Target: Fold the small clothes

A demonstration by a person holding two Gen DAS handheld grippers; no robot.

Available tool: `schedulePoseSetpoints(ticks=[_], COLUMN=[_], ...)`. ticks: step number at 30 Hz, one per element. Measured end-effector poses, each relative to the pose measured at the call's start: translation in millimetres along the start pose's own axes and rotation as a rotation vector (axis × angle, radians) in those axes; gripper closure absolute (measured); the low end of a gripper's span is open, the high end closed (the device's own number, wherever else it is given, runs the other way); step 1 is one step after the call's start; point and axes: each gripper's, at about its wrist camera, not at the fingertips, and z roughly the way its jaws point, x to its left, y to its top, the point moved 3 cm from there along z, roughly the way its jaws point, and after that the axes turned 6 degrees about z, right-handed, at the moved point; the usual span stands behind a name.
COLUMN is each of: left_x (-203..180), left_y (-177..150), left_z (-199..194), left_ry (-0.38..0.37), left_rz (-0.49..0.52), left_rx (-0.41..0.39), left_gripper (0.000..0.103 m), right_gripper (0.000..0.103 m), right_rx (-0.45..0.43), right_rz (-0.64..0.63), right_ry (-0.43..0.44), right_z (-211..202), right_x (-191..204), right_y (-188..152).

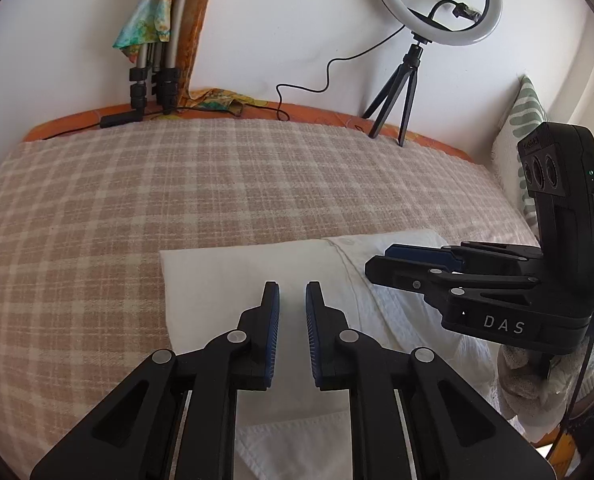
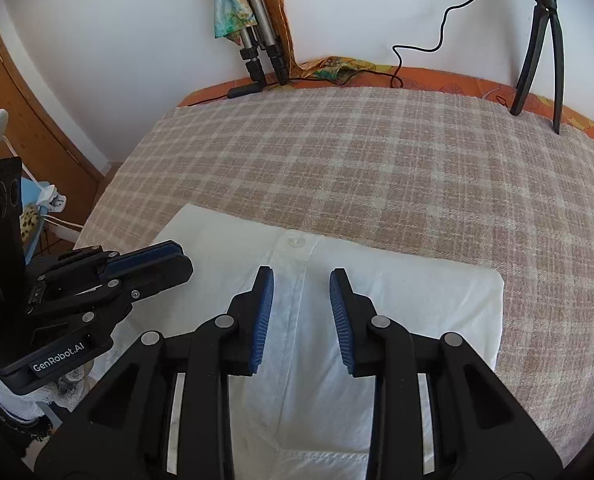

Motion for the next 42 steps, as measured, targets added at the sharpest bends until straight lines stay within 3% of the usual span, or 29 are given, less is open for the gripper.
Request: schedulePoseSetpoints(ticks=[4,8,12,14,16,19,25,29,33,35,37,40,42], left_x=[12,11,17,22,25,36,58,76,95,98,99,91,83], left_y=[-22,-36,-28,-23,-14,0,1,-17,-34,-41,-49,-57,-62], left_z=[15,16,7,-10,-24,-25,5,14,-8,-19,-28,-36,-36], left_ry=[0.002,-0.004,-0.036,-0.051,-0.042,-0.045,-0.029,0.066,0.003,-0.053,-0.113,-0.185,-0.223], left_rz=[-0.001,0.025,-0.036,-0.074,-0.055,-0.087,-0.143,-0.159,-0.274,-0.326,-0.372,-0.392,-0.389], left_rx=[0.031,-0.013,-0.002,-0.046,-0.086,-0.084,-0.017,0.031,-0.006,-0.014,-0.019,-0.003,0.015], left_gripper=[0.091,0.091,0.091,0.091,0.091,0.091,0.091,0.091,0.091,0.089,0.079,0.063,0.063], right_gripper=[0.072,0.072,0.071,0.071,0.070,0.069,0.067,0.067,0.066,0.056,0.043,0.042,0.042], right_rx=[0.019,0.032,0.060,0.012,-0.040,-0.042,-0.024,-0.027,-0.047,-0.054,-0.056,-0.038,-0.026], right_rz=[-0.046,-0.055,0.000,0.049,0.093,0.177,0.352,0.353,0.372,0.374,0.397,0.435,0.447], right_ry=[-0.032,-0.031,0.049,0.118,0.119,0.126,0.103,-0.065,0.005,0.025,0.087,0.166,0.183], right_z=[16,25,17,-2,-17,-20,-6,-13,-42,-55,-67,-74,-76], right_x=[1,-3,-12,-20,-33,-55,-105,-126,-135,-136,-137,-137,-136], right_y=[-12,-18,-8,-2,5,10,3,-4,-15,-24,-37,-56,-70])
